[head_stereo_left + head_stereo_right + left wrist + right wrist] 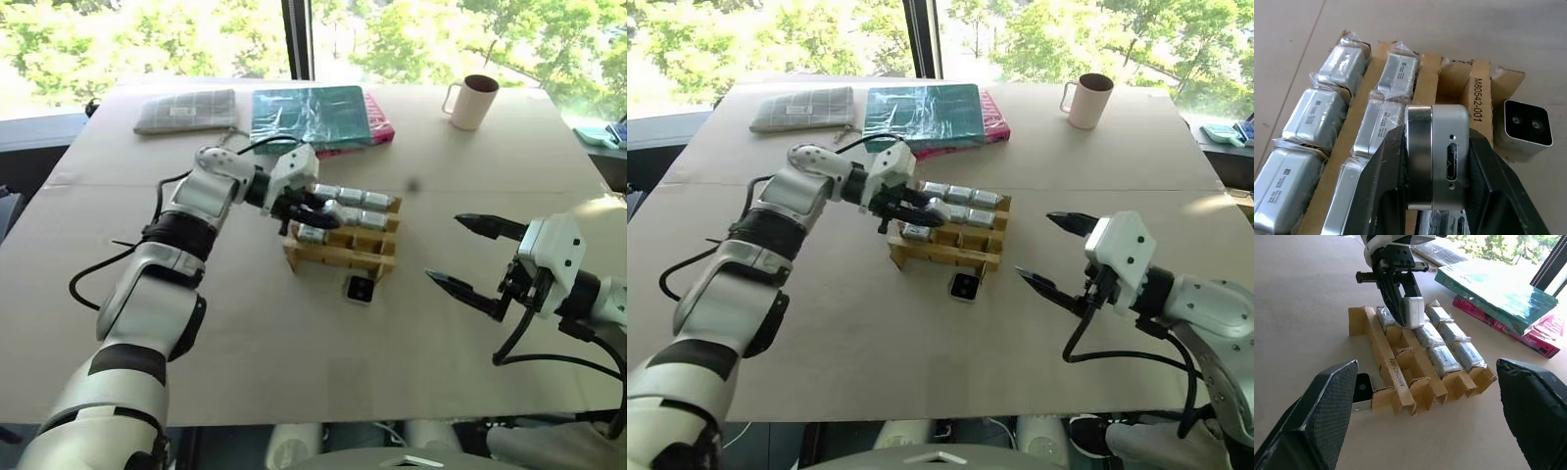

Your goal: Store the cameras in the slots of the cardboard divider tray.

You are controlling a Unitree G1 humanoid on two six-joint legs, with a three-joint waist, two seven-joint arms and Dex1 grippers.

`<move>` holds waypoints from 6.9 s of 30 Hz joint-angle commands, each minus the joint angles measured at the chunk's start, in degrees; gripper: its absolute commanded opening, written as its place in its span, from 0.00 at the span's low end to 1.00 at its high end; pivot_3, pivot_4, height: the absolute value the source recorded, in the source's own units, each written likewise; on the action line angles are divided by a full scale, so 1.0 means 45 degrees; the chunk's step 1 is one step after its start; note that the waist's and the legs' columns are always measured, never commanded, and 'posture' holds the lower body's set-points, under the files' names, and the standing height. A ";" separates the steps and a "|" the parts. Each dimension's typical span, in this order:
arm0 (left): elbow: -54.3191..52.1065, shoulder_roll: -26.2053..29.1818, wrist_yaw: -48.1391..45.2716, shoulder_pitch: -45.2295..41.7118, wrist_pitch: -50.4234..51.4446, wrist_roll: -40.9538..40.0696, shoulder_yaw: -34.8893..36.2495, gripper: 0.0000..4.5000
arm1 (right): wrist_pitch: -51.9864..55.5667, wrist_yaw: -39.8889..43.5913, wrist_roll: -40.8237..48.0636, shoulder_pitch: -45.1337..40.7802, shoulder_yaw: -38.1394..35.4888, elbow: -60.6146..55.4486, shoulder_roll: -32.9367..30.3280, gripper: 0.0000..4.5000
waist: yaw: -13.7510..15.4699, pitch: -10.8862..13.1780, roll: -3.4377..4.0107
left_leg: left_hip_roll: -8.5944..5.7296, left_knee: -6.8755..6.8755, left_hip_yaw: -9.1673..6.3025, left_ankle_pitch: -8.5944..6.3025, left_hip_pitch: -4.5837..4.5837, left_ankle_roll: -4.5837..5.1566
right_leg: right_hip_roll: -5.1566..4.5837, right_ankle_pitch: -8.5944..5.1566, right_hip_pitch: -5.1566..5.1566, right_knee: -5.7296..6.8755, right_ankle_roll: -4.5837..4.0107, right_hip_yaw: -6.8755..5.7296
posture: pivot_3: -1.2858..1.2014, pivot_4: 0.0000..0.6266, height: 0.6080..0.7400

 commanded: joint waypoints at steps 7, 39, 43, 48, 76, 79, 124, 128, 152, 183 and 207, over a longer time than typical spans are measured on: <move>-0.0314 -0.0638 -0.0941 -0.0274 0.0001 0.1082 0.0296 0.19 | -0.0246 -0.0772 -0.0036 0.0704 0.0138 -0.0975 -0.0040 0.99 | -0.0012 -0.0006 -0.0019 | -0.0007 0.0064 -0.0008 -0.0010 -0.0090 0.0022 | -0.0006 0.0010 -0.0065 0.0028 0.0014 0.0000 | 0.52 0.24 1.00; -1.2894 0.0850 0.3232 0.4881 0.9880 -0.2682 0.5733 0.99 | -0.1070 -0.0807 -0.2323 -0.1080 0.4707 0.0672 0.0587 1.00 | -0.0346 -0.0028 -0.0001 | 0.0015 0.0069 -0.0018 -0.0006 -0.0035 0.0014 | 0.0009 0.0010 -0.0050 0.0046 0.0015 0.0061 | 0.52 0.24 1.00; -1.5254 0.0434 0.4821 0.8235 1.0062 -0.3955 0.7814 0.99 | -0.1266 0.0182 -0.2820 -0.2568 0.6511 0.2521 0.1165 1.00 | -0.0350 -0.0022 -0.0019 | 0.0009 0.0085 -0.0025 -0.0005 0.0027 0.0013 | 0.0006 0.0011 0.0022 0.0047 0.0016 0.0066 | 0.52 0.24 1.00; -1.6668 0.1330 0.4185 1.1102 0.8891 -0.4992 0.8723 0.99 | -0.1511 0.1108 -0.3356 -0.3696 0.7649 0.4194 0.1571 1.00 | -0.0219 -0.0008 -0.0023 | 0.0010 0.0066 -0.0031 -0.0007 0.0127 0.0004 | -0.0010 0.0009 0.0097 0.0044 0.0007 0.0055 | 0.52 0.24 1.00; -1.7208 0.2973 0.4820 1.5370 0.6046 -0.6177 0.9585 1.00 | -0.2418 0.1701 -0.5629 -0.4383 0.8309 0.7240 0.2297 0.38 | -0.0149 -0.0005 0.0009 | 0.0000 0.0032 -0.0004 -0.0037 0.0149 -0.0061 | -0.0041 0.0006 0.0091 0.0038 -0.0003 0.0043 | 0.52 0.24 1.00; -1.7404 0.2792 0.6557 1.4952 0.7589 -0.6664 0.9475 1.00 | -0.2614 0.1840 -0.5271 -0.4375 0.7848 0.6564 0.2240 0.38 | -0.0129 -0.0001 0.0015 | 0.0000 0.0031 -0.0005 -0.0036 0.0150 -0.0064 | -0.0040 0.0006 0.0091 0.0039 -0.0003 0.0043 | 0.52 0.24 1.00; -0.7937 0.1927 0.4606 0.1740 0.7864 -0.5081 0.1007 0.17 | -0.2908 0.6235 -0.0590 -0.7689 0.2070 1.0038 -0.0566 0.99 | -0.0148 0.0028 0.0008 | -0.0049 -0.0044 0.0037 0.0008 0.0132 -0.0023 | 0.0020 0.0011 0.0078 -0.0002 0.0009 0.0087 | 0.52 0.24 1.00; -0.5610 0.1229 0.3012 0.0328 0.6091 -0.3285 0.0354 0.17 | -0.3190 0.6308 -0.0409 -0.7676 0.1803 0.9924 -0.0606 0.99 | -0.0053 0.0028 0.0005 | -0.0026 -0.0044 0.0035 0.0008 0.0110 -0.0021 | 0.0019 0.0010 0.0076 -0.0023 0.0010 0.0077 | 0.52 0.24 1.00; -0.1199 -0.2209 -0.0042 -0.1148 0.2135 0.1936 -0.0742 0.17 | -0.2395 0.6135 0.0534 -0.5865 0.0291 0.7932 -0.2204 0.99 | -0.0046 0.0036 0.0005 | -0.0027 0.0059 -0.0008 0.0001 -0.0095 0.0002 | -0.0009 0.0018 -0.0052 0.0024 0.0030 -0.0015 | 0.52 0.24 1.00; -0.6061 -0.1551 0.1201 -0.0958 0.7173 0.0667 0.2842 0.75 | -0.2174 0.5548 0.0920 -0.2623 -0.1378 0.6288 -0.3048 1.00 | -0.0068 0.0028 0.0000 | -0.0007 0.0087 -0.0058 0.0000 -0.0091 0.0007 | -0.0006 0.0022 -0.0050 0.0035 0.0032 -0.0004 | 0.52 0.24 1.00; -2.0693 -0.4539 1.1781 1.8841 0.5707 -0.2397 0.9432 0.99 | -0.4675 -0.3655 -0.4425 0.2261 -0.0355 0.4463 0.3297 1.00 | -0.0085 -0.0099 0.0063 | -0.0038 0.0021 -0.0050 -0.0026 0.0193 -0.0083 | -0.0063 0.0001 0.0172 0.0040 -0.0010 0.0084 | 0.52 0.24 1.00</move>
